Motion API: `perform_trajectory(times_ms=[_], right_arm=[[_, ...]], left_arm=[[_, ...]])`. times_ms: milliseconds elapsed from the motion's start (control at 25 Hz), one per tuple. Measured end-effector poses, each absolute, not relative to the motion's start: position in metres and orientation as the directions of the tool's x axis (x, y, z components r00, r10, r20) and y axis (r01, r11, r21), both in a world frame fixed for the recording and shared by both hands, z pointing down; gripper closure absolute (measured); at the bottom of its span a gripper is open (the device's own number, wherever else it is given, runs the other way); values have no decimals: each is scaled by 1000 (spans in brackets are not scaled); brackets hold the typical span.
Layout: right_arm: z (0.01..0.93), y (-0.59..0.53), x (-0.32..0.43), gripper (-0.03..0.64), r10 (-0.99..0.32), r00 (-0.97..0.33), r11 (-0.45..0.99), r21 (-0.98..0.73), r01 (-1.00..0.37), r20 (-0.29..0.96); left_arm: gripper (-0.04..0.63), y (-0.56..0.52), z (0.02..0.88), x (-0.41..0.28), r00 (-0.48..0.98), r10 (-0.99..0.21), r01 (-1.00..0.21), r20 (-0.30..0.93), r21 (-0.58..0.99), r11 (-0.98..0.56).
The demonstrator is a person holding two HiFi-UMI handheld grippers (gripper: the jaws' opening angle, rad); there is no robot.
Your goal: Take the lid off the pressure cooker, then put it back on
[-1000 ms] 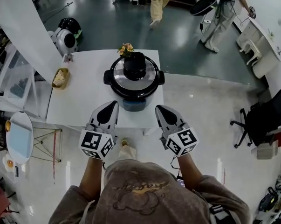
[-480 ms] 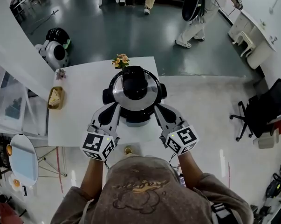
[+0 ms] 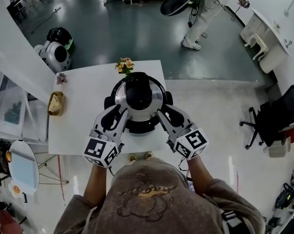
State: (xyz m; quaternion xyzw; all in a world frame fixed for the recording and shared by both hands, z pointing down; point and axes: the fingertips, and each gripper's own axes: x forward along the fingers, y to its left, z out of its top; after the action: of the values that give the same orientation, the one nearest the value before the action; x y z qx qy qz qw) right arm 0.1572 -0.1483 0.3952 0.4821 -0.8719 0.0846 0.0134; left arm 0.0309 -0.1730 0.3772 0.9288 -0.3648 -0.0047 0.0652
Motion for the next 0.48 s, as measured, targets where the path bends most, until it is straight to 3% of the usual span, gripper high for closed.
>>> perform_trajectory(times_ms=[480], right_arm=[[396,-167,143,307,-733,-667,657,-114,-745,137]], left_arm=[[302,-188,381,51,826,-558,-563,77,79,-822]])
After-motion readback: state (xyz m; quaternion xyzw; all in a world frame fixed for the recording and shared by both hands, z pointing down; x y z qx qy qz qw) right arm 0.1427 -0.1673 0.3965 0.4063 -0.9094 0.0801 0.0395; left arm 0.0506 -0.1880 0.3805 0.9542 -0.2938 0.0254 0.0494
